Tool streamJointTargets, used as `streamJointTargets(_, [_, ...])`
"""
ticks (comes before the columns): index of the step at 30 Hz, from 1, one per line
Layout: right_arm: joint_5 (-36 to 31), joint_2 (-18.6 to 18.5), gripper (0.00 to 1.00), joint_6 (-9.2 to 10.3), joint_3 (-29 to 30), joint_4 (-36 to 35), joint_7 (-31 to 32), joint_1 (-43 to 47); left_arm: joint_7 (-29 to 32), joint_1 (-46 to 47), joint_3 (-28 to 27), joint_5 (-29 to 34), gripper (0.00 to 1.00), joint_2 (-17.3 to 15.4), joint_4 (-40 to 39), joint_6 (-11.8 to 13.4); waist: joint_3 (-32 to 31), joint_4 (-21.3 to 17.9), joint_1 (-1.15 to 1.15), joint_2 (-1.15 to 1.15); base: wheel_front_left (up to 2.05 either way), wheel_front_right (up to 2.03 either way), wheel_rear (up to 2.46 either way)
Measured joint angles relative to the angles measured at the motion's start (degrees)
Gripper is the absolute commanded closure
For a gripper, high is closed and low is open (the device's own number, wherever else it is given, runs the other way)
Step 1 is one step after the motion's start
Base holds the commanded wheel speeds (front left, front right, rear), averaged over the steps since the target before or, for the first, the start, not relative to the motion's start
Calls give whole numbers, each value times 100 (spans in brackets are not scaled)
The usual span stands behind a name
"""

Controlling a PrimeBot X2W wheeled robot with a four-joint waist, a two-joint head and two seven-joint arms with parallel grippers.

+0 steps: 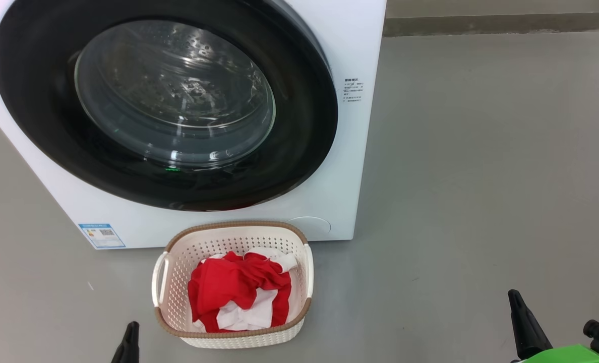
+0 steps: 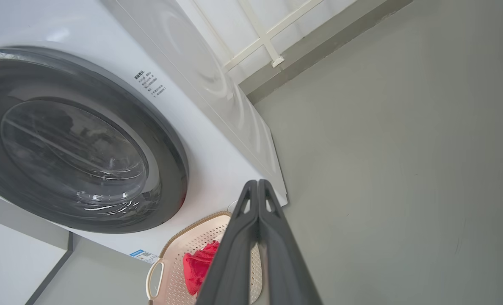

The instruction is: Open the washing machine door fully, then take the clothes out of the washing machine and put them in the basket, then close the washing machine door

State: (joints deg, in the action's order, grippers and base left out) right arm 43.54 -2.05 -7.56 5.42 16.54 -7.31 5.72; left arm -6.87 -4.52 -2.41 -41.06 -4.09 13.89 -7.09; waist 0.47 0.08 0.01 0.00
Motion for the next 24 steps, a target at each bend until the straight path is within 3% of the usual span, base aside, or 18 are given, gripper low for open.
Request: streamJointTargets(24, [1452,0,100,1,88,-27,410,-285,387,236,-69,-1517,100,47,41,0,-9,-2,0,0,0,0,0])
